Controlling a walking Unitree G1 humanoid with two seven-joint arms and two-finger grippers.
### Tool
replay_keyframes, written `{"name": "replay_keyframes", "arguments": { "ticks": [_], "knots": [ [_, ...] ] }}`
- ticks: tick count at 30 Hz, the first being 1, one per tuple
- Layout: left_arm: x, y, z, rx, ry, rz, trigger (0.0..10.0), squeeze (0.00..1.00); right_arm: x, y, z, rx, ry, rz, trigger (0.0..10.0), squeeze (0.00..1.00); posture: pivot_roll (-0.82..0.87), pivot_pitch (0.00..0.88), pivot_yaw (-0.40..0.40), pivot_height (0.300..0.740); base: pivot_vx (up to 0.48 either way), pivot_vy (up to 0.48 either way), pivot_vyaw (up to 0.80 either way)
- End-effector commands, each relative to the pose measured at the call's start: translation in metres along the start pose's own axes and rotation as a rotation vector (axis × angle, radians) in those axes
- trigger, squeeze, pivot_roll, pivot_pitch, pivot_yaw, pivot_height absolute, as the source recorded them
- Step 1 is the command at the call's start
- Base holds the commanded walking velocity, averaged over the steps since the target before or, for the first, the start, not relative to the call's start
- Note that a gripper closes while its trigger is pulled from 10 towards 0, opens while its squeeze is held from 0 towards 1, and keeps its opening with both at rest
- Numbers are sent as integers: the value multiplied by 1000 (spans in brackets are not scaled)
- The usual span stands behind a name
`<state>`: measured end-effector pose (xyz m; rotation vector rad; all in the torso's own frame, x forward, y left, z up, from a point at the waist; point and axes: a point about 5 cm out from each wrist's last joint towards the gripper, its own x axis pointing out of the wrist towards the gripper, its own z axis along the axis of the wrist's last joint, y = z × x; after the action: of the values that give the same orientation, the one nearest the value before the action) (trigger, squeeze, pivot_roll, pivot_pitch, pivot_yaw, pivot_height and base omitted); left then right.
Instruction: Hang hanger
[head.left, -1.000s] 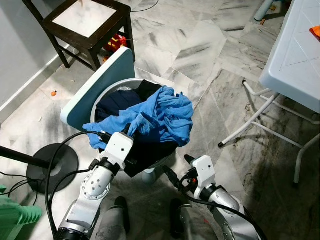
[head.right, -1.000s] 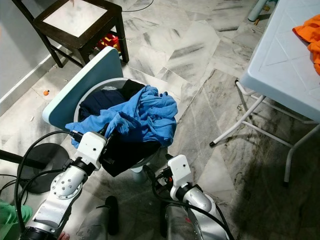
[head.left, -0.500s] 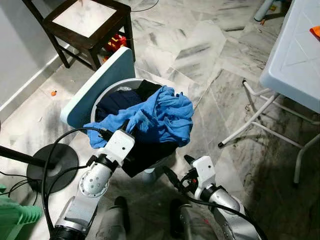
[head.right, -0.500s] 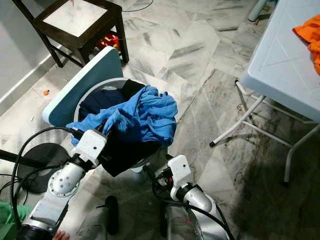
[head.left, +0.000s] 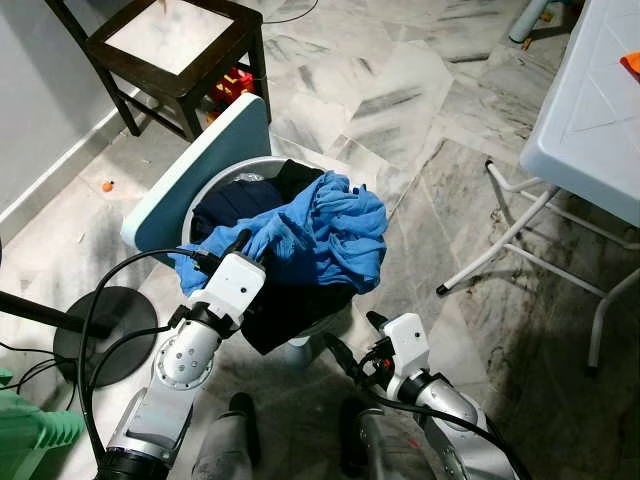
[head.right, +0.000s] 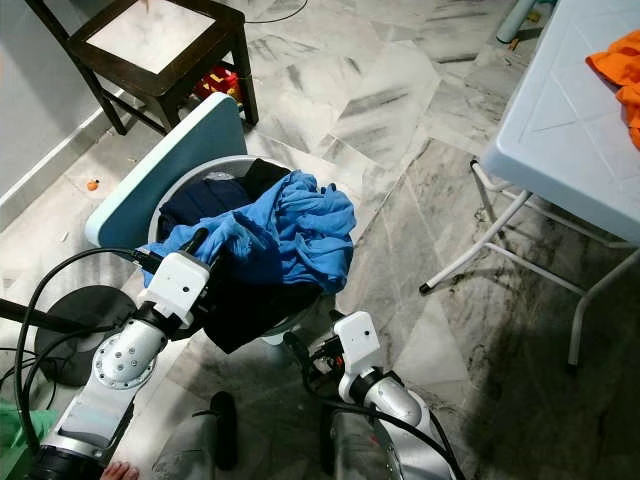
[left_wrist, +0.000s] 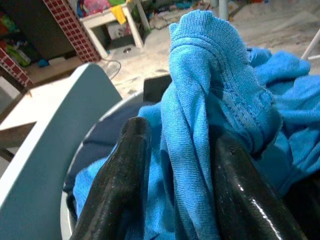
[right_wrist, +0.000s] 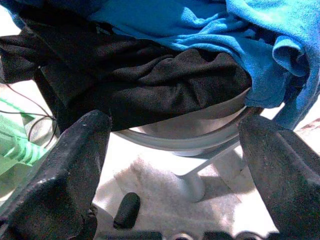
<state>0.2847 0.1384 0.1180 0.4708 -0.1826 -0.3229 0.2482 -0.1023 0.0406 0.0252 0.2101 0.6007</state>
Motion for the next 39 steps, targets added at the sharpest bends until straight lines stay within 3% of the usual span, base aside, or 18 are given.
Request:
{"name": "replay_keyframes", "arguments": {
  "ticks": [1,23,24,25,26,27,32,37,38,39],
  "knots": [
    [-4,-3,-8,-2,44,-10,10000,0,-4,2,-5,2,18,3,10000,0,1,347,-48,740,0,0,0],
    [8,-1,13,22,-24,-24,10000,0,-1,1,-4,-1,13,-3,10000,0,4,334,-37,740,0,0,0],
    [8,-2,13,19,-24,-30,7843,0,-1,1,-4,0,13,-3,10000,0,5,333,-36,740,0,0,0],
    [8,-3,12,11,-20,-36,2039,0,0,1,-4,1,12,-3,10000,0,6,331,-36,740,0,0,0],
    [8,-3,12,11,-20,-36,2039,0,0,1,-4,1,12,-3,10000,0,6,331,-36,740,0,0,0],
    [7,-3,11,9,-16,-37,0,0,0,1,-4,1,12,-3,10000,0,5,328,-34,740,0,0,0],
    [7,0,10,-33,-23,2,0,0,2,1,-4,-1,11,-4,10000,0,9,321,-35,740,0,0,0],
    [16,20,20,-249,-74,113,0,0,3,-1,-4,-3,10,-5,10000,0,11,314,-40,740,0,0,0],
    [20,30,27,-365,-115,137,0,0,3,-1,-4,-5,10,-5,10000,0,11,313,-42,740,0,0,0],
    [22,36,31,-417,-136,136,0,0,3,-1,-4,-5,10,-5,10000,0,12,314,-44,740,0,0,0]
  ]
}}
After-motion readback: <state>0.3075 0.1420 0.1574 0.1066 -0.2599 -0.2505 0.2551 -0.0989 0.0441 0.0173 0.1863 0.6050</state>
